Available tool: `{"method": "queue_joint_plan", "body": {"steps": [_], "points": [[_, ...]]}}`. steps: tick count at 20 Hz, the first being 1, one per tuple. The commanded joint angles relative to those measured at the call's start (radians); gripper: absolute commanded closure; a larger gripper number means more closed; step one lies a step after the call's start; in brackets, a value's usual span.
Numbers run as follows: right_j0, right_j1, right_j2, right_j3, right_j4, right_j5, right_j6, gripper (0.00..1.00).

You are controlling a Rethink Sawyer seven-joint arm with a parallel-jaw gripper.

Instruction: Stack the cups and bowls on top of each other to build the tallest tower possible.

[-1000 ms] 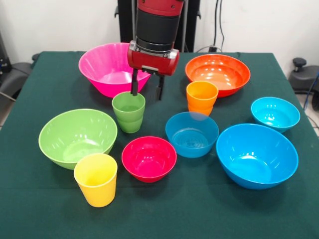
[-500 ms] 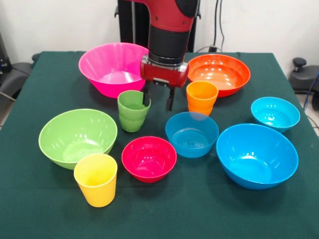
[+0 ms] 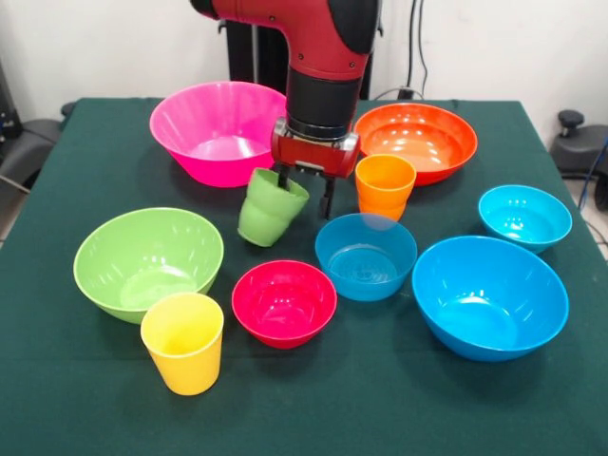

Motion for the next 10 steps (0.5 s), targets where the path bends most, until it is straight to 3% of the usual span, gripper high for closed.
{"method": "queue_joint_plan", "body": {"steps": [1,10], "points": [[0.003,0.008,0.053,-0.008,-0.007,-0.035,0.125,0.0],[-0.007,-0.103,0.04,0.038,-0.009,0.07,0.096,0.0]]}}
